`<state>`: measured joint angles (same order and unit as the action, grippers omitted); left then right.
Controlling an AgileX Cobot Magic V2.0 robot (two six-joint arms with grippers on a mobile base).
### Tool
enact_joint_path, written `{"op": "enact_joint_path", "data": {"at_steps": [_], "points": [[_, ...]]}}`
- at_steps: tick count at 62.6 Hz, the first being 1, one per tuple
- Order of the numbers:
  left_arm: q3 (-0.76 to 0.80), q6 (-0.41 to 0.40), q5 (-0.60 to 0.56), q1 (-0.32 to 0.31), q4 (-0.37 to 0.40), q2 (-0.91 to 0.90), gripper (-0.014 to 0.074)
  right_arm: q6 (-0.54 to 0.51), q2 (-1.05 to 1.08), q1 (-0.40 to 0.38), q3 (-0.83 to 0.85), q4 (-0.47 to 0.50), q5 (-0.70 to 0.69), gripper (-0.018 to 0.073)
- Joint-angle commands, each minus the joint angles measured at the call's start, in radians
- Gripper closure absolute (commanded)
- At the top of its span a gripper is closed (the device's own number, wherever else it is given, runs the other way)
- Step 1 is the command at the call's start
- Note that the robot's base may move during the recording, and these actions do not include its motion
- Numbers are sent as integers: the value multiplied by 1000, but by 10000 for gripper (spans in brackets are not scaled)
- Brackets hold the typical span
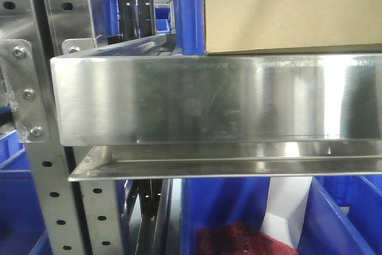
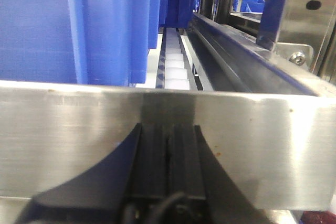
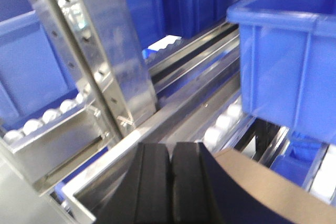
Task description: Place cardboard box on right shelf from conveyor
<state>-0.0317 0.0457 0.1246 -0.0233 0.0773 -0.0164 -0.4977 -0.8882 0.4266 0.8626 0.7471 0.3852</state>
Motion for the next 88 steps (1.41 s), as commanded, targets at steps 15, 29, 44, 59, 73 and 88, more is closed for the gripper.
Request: {"op": "enact_joint_path", "data": {"at_steps": [15, 29, 44, 59, 73, 88], "points": [[-8, 0, -92, -2, 6, -10, 713, 91, 71, -2, 20, -115, -210, 536], [-8, 0, -92, -2, 6, -10, 713, 348, 291, -53, -77, -504, -293, 536], [-8, 0, -92, -2, 6, -10, 713, 412, 547, -332, -266, -558, -276, 536], [-8, 0, -92, -2, 6, -10, 713, 412, 733, -448, -475, -567, -267, 536], [-8, 0, -92, -2, 6, -10, 713, 412, 798, -458, -595, -595, -278, 536], [-8, 0, -92, -2, 6, -10, 713, 412, 812, -458, -691, -618, -333, 536]]}}
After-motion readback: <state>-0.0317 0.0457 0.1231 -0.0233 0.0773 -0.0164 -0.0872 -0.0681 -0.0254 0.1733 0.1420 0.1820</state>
